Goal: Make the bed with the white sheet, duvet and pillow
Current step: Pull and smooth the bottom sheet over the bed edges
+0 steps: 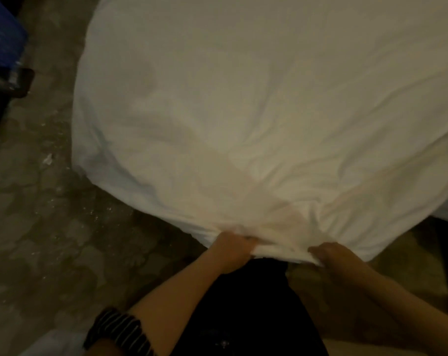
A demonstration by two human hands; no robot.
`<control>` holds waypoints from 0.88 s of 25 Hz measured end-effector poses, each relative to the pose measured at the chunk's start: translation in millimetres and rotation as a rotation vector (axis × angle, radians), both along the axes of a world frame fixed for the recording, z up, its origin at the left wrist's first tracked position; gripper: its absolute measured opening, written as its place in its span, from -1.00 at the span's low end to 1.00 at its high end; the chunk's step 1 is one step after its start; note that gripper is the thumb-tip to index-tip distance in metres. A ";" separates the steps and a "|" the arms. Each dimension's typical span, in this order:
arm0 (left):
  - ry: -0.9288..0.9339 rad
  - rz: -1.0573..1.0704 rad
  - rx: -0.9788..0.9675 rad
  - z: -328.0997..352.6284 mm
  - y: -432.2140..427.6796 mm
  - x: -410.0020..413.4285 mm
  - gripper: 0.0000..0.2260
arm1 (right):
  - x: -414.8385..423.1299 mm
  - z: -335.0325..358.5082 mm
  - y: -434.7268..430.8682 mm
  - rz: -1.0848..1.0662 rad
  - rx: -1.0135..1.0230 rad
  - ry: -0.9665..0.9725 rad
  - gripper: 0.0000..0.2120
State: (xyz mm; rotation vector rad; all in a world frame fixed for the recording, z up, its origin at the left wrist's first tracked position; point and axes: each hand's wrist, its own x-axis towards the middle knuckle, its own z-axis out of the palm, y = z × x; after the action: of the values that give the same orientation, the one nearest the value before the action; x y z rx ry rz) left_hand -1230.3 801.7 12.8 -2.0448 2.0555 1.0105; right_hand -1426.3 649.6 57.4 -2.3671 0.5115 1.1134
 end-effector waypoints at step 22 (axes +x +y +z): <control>-0.044 -0.236 0.029 11.6 -124.4 -66.3 -0.69 | -81.0 -34.3 -33.9 -0.517 -0.265 -0.125 -0.46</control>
State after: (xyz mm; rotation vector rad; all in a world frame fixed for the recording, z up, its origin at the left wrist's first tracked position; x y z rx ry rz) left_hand -1296.6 677.3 24.4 -1.7422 2.1810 0.9391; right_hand -1507.3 615.6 23.2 -2.2958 1.2031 0.6898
